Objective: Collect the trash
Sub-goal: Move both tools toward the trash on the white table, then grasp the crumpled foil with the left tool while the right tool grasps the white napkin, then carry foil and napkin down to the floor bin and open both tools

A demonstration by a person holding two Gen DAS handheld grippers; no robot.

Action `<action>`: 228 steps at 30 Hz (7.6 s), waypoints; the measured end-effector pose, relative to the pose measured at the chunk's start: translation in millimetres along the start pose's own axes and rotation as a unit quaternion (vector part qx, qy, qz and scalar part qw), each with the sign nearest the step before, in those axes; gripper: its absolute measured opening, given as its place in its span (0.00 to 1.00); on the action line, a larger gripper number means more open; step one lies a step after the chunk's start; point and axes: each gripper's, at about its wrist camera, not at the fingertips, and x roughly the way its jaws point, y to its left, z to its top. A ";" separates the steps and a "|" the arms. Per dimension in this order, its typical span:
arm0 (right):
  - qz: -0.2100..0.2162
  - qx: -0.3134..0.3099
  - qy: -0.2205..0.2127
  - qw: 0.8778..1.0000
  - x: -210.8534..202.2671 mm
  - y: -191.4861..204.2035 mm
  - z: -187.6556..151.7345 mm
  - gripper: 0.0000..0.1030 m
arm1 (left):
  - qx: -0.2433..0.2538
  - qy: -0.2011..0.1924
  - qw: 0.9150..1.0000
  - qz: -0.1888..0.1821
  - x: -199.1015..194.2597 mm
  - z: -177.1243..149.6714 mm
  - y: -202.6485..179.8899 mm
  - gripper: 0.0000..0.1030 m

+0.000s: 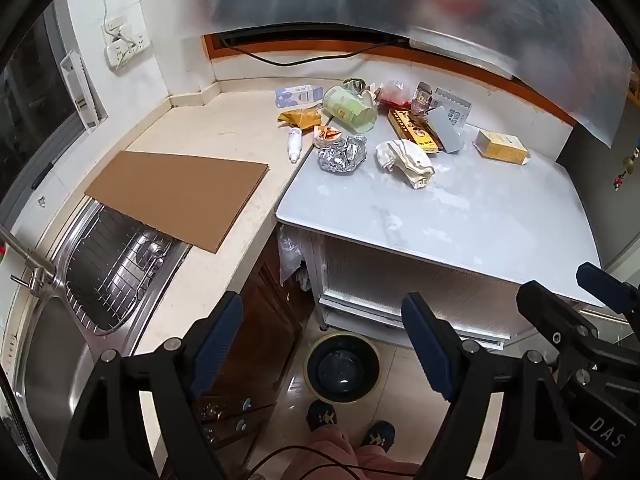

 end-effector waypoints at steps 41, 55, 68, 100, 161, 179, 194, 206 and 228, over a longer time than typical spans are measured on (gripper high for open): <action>0.001 0.004 -0.023 1.000 -21.0 -0.1 -4.1 0.78 | 0.003 -0.029 1.000 0.002 -19.3 -7.5 -3.6 0.76; 0.003 0.005 -0.019 1.000 -19.0 -4.8 -8.0 0.77 | 0.005 -0.026 1.000 0.006 -19.8 -10.0 -6.1 0.76; -0.001 0.010 -0.020 1.000 -21.0 -11.4 -10.5 0.77 | 0.016 -0.028 0.999 0.005 -21.4 -13.2 -12.2 0.76; -0.018 0.040 -0.016 0.999 16.9 -4.1 52.6 0.76 | 0.046 -0.010 0.998 -0.049 29.3 74.8 2.5 0.77; 0.048 0.072 0.089 0.992 215.7 -23.6 135.2 0.43 | 0.007 0.114 0.977 -0.180 243.5 178.6 8.5 0.67; 0.107 -0.081 0.045 0.990 116.2 14.9 65.9 0.42 | -0.075 0.051 0.989 -0.117 105.5 56.1 30.6 0.67; 0.122 -0.181 0.100 0.971 131.4 26.4 -15.2 0.43 | -0.145 0.068 0.985 -0.060 116.5 -50.8 25.1 0.67; 0.107 -0.215 0.135 0.961 184.2 38.1 -71.9 0.43 | -0.169 0.091 0.980 -0.045 168.7 -101.4 35.8 0.67; 0.086 -0.163 0.222 0.957 377.0 14.6 -213.6 0.44 | -0.147 0.202 0.968 -0.038 381.0 -208.0 19.0 0.67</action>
